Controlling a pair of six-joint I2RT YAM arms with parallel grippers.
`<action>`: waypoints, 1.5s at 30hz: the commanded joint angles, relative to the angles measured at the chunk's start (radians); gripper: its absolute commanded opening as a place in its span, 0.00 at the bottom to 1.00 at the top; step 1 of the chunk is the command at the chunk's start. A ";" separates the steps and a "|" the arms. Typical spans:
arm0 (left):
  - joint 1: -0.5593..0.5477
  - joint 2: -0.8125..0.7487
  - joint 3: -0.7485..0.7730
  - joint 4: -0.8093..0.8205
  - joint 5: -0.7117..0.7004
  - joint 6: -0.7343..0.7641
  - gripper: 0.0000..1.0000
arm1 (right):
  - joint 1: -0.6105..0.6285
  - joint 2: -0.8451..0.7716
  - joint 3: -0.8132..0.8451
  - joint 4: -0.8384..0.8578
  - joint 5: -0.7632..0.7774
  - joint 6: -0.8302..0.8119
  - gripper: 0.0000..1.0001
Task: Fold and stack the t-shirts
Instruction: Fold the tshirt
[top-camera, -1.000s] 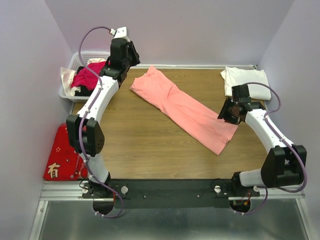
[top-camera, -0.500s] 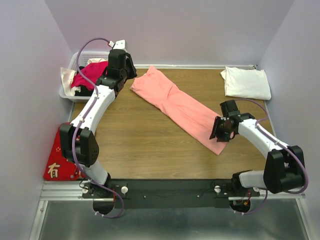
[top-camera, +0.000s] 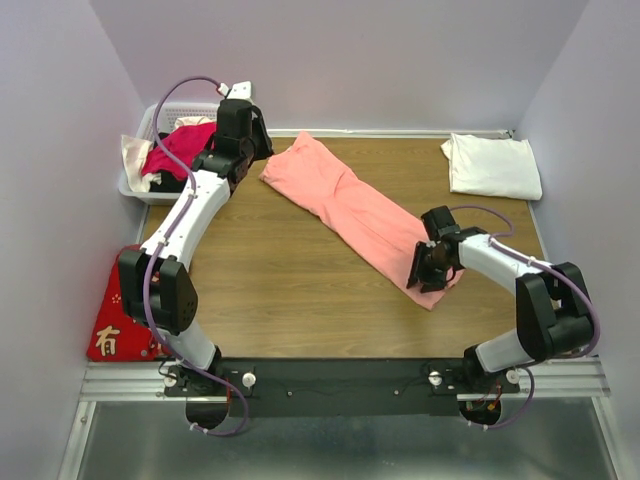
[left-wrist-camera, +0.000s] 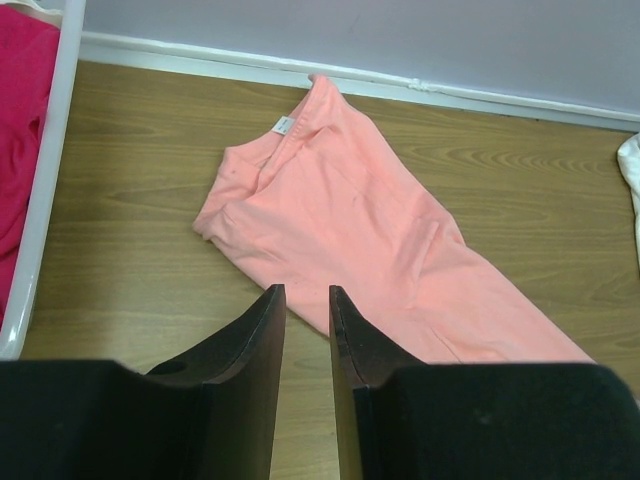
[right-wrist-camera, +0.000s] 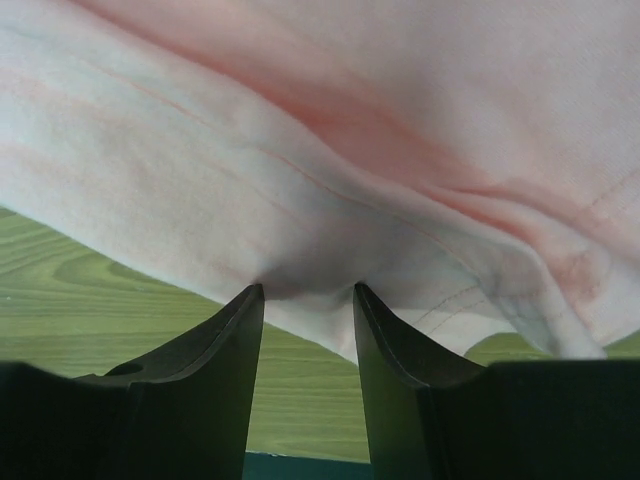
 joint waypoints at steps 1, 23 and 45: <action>-0.004 0.010 0.049 -0.035 -0.032 0.021 0.33 | 0.119 0.082 -0.045 0.066 -0.038 0.056 0.50; -0.141 0.442 0.296 -0.107 -0.058 -0.016 0.33 | 0.549 0.079 0.001 0.056 -0.257 0.130 0.50; -0.250 0.697 0.448 -0.161 -0.206 -0.136 0.33 | 0.690 0.316 0.342 0.056 -0.308 -0.008 0.50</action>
